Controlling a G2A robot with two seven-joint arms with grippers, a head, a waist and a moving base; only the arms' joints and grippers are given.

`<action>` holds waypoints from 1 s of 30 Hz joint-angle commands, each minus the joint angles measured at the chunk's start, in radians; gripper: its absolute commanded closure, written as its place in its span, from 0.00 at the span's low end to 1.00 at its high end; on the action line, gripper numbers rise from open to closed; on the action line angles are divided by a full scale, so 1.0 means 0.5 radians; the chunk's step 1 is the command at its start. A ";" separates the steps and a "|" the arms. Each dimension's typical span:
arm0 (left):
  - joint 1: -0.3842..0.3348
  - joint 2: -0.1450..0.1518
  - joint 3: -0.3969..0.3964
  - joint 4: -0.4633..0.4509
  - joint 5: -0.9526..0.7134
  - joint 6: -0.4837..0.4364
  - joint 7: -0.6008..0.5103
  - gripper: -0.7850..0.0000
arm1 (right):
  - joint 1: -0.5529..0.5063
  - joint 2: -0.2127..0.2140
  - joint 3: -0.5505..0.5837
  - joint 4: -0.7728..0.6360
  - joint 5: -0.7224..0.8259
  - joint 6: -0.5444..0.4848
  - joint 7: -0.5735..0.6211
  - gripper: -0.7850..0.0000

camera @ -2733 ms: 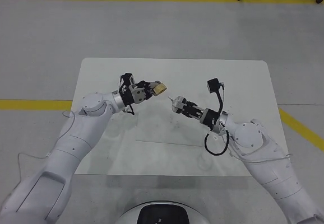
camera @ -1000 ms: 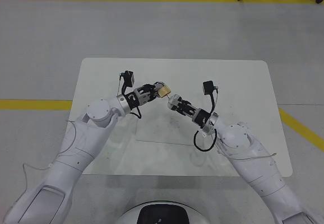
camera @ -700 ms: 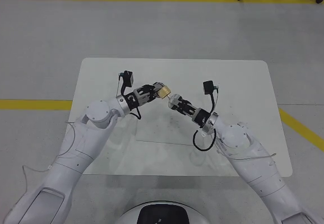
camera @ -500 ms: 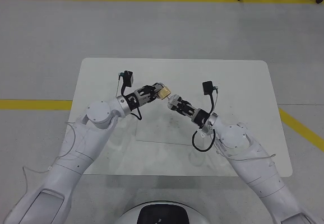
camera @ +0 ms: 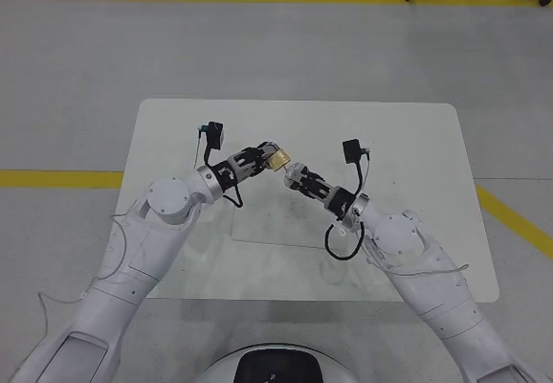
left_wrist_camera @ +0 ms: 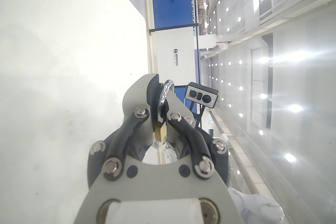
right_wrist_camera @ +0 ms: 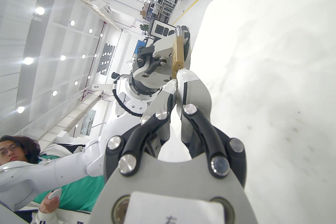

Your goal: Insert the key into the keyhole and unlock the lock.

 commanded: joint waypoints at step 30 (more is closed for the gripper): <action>-0.069 -0.036 0.029 0.069 0.066 -0.007 0.032 1.00 | 0.153 -0.077 0.002 0.153 -0.042 0.050 0.063 1.00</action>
